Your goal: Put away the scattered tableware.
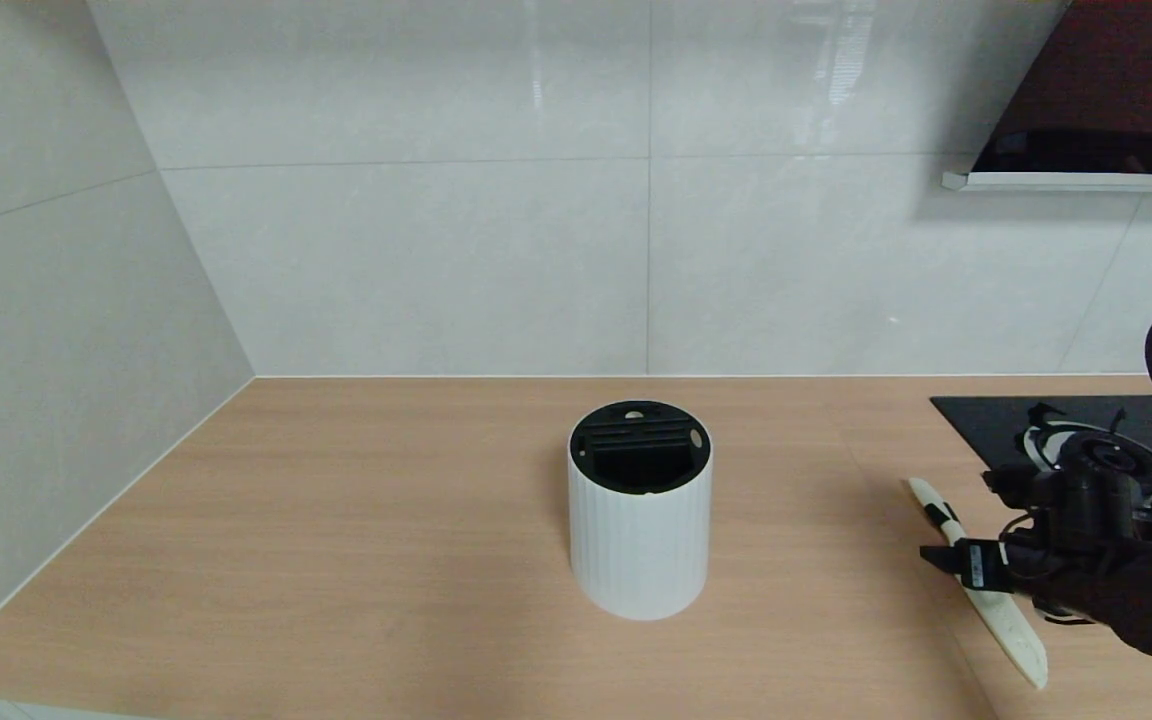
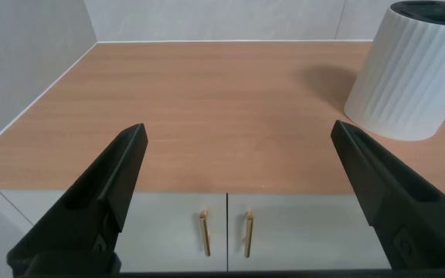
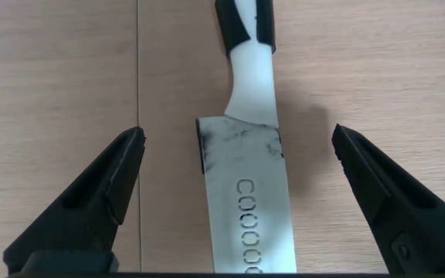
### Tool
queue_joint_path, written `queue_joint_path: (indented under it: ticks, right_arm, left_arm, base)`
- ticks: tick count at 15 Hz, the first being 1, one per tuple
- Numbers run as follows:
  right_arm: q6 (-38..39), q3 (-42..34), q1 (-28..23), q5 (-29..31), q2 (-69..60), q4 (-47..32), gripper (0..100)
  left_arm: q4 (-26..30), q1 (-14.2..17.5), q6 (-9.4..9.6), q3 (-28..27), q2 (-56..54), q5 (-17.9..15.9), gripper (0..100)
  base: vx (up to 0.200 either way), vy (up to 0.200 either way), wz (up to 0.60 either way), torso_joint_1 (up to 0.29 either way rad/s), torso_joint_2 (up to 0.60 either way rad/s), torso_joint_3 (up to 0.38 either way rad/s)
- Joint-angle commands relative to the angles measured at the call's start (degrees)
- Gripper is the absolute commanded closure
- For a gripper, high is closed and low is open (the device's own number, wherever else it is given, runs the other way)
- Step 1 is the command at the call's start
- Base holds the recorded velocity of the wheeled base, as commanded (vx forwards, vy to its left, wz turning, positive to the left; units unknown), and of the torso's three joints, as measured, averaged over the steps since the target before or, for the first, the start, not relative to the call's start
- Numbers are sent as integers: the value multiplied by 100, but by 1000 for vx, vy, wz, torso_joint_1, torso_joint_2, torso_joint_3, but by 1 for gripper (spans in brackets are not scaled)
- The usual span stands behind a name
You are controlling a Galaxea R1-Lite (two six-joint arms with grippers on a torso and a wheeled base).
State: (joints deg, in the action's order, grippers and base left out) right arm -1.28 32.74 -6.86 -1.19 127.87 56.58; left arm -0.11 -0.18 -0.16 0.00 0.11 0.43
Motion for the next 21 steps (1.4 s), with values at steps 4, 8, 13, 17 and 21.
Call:
queue_joint_path:
  ticks: [4,8,13,17,21]
  right_arm:
    - [-74,-5,-34,128,19,11,0]
    - [-136,-31,-43,111,28,11,0]
    - [-153,-22,-43,102,37,11,0]
    - [-162,-31,-43,102,80,11,0]
    - [-162,-49,-43,102,133,11,100]
  left_arm:
    - [-7,1,-2,0,-2,1,0]
    - [-7,1,-2,0,-2,1,0]
    - [2,1,-2,0,-2,1,0]
    - [-7,1,-2,0,-2,1,0]
    - [2,1,-2,0,-2,1,0]
  base:
    - [0,0,0,0,0,0]
    - [0,0,0,0,0,0]
    - [0,0,0,0,0,0]
    - [0,0,0,0,0,0]
    - [0,0,0,0,0,0]
